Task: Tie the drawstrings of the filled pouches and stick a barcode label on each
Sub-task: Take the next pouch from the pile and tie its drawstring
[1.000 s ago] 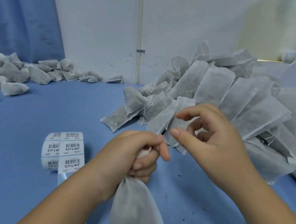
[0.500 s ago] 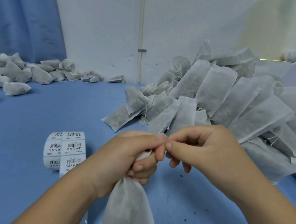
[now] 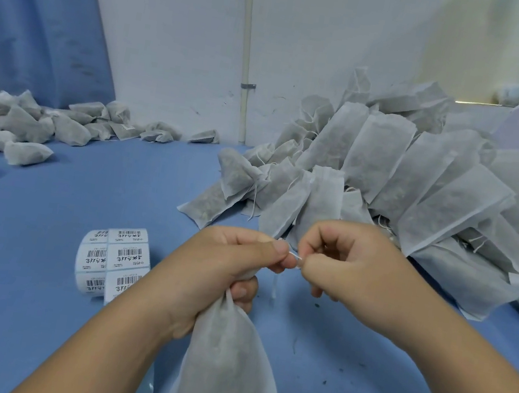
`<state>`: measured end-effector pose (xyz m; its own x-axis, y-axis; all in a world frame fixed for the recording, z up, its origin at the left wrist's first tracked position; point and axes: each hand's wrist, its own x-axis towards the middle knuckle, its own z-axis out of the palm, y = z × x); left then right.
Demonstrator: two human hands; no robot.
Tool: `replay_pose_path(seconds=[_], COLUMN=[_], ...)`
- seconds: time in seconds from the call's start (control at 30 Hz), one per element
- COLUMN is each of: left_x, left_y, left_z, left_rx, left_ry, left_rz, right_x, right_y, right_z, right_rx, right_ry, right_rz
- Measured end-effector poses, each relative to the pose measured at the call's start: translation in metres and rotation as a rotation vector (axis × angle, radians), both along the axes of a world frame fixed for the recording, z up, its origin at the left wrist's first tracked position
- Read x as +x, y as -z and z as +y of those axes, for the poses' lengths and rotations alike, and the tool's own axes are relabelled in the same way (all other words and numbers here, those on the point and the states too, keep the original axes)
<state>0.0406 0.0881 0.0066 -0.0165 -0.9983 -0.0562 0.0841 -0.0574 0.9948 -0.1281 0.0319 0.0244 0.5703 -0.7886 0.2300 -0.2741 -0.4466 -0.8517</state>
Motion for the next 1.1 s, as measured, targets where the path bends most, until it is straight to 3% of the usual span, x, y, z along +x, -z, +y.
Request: replay_pose_path(seconds=[0.27, 0.43, 0.63, 0.87, 1.1], left_x=[-0.003, -0.002, 0.000, 0.002, 0.002], left_y=[0.000, -0.002, -0.002, -0.005, -0.005], left_z=[0.001, 0.002, 0.003, 0.005, 0.005], left_rx=[-0.013, -0.039, -0.060, -0.056, -0.081], left_ry=[-0.146, -0.177, -0.167, -0.137, -0.129], left_rz=[-0.143, -0.311, -0.523, -0.654, -0.627], right_x=[0.001, 0.000, 0.002, 0.002, 0.001], right_y=[0.005, 0.007, 0.013, 0.011, 0.006], right_z=[-0.005, -0.004, -0.001, 0.001, 0.001], right_rx=[-0.083, -0.156, -0.374, -0.143, 0.064], right_ry=[0.046, 0.012, -0.061, -0.066, -0.112], right_rz=[0.073, -0.097, 0.159, 0.085, 0.014])
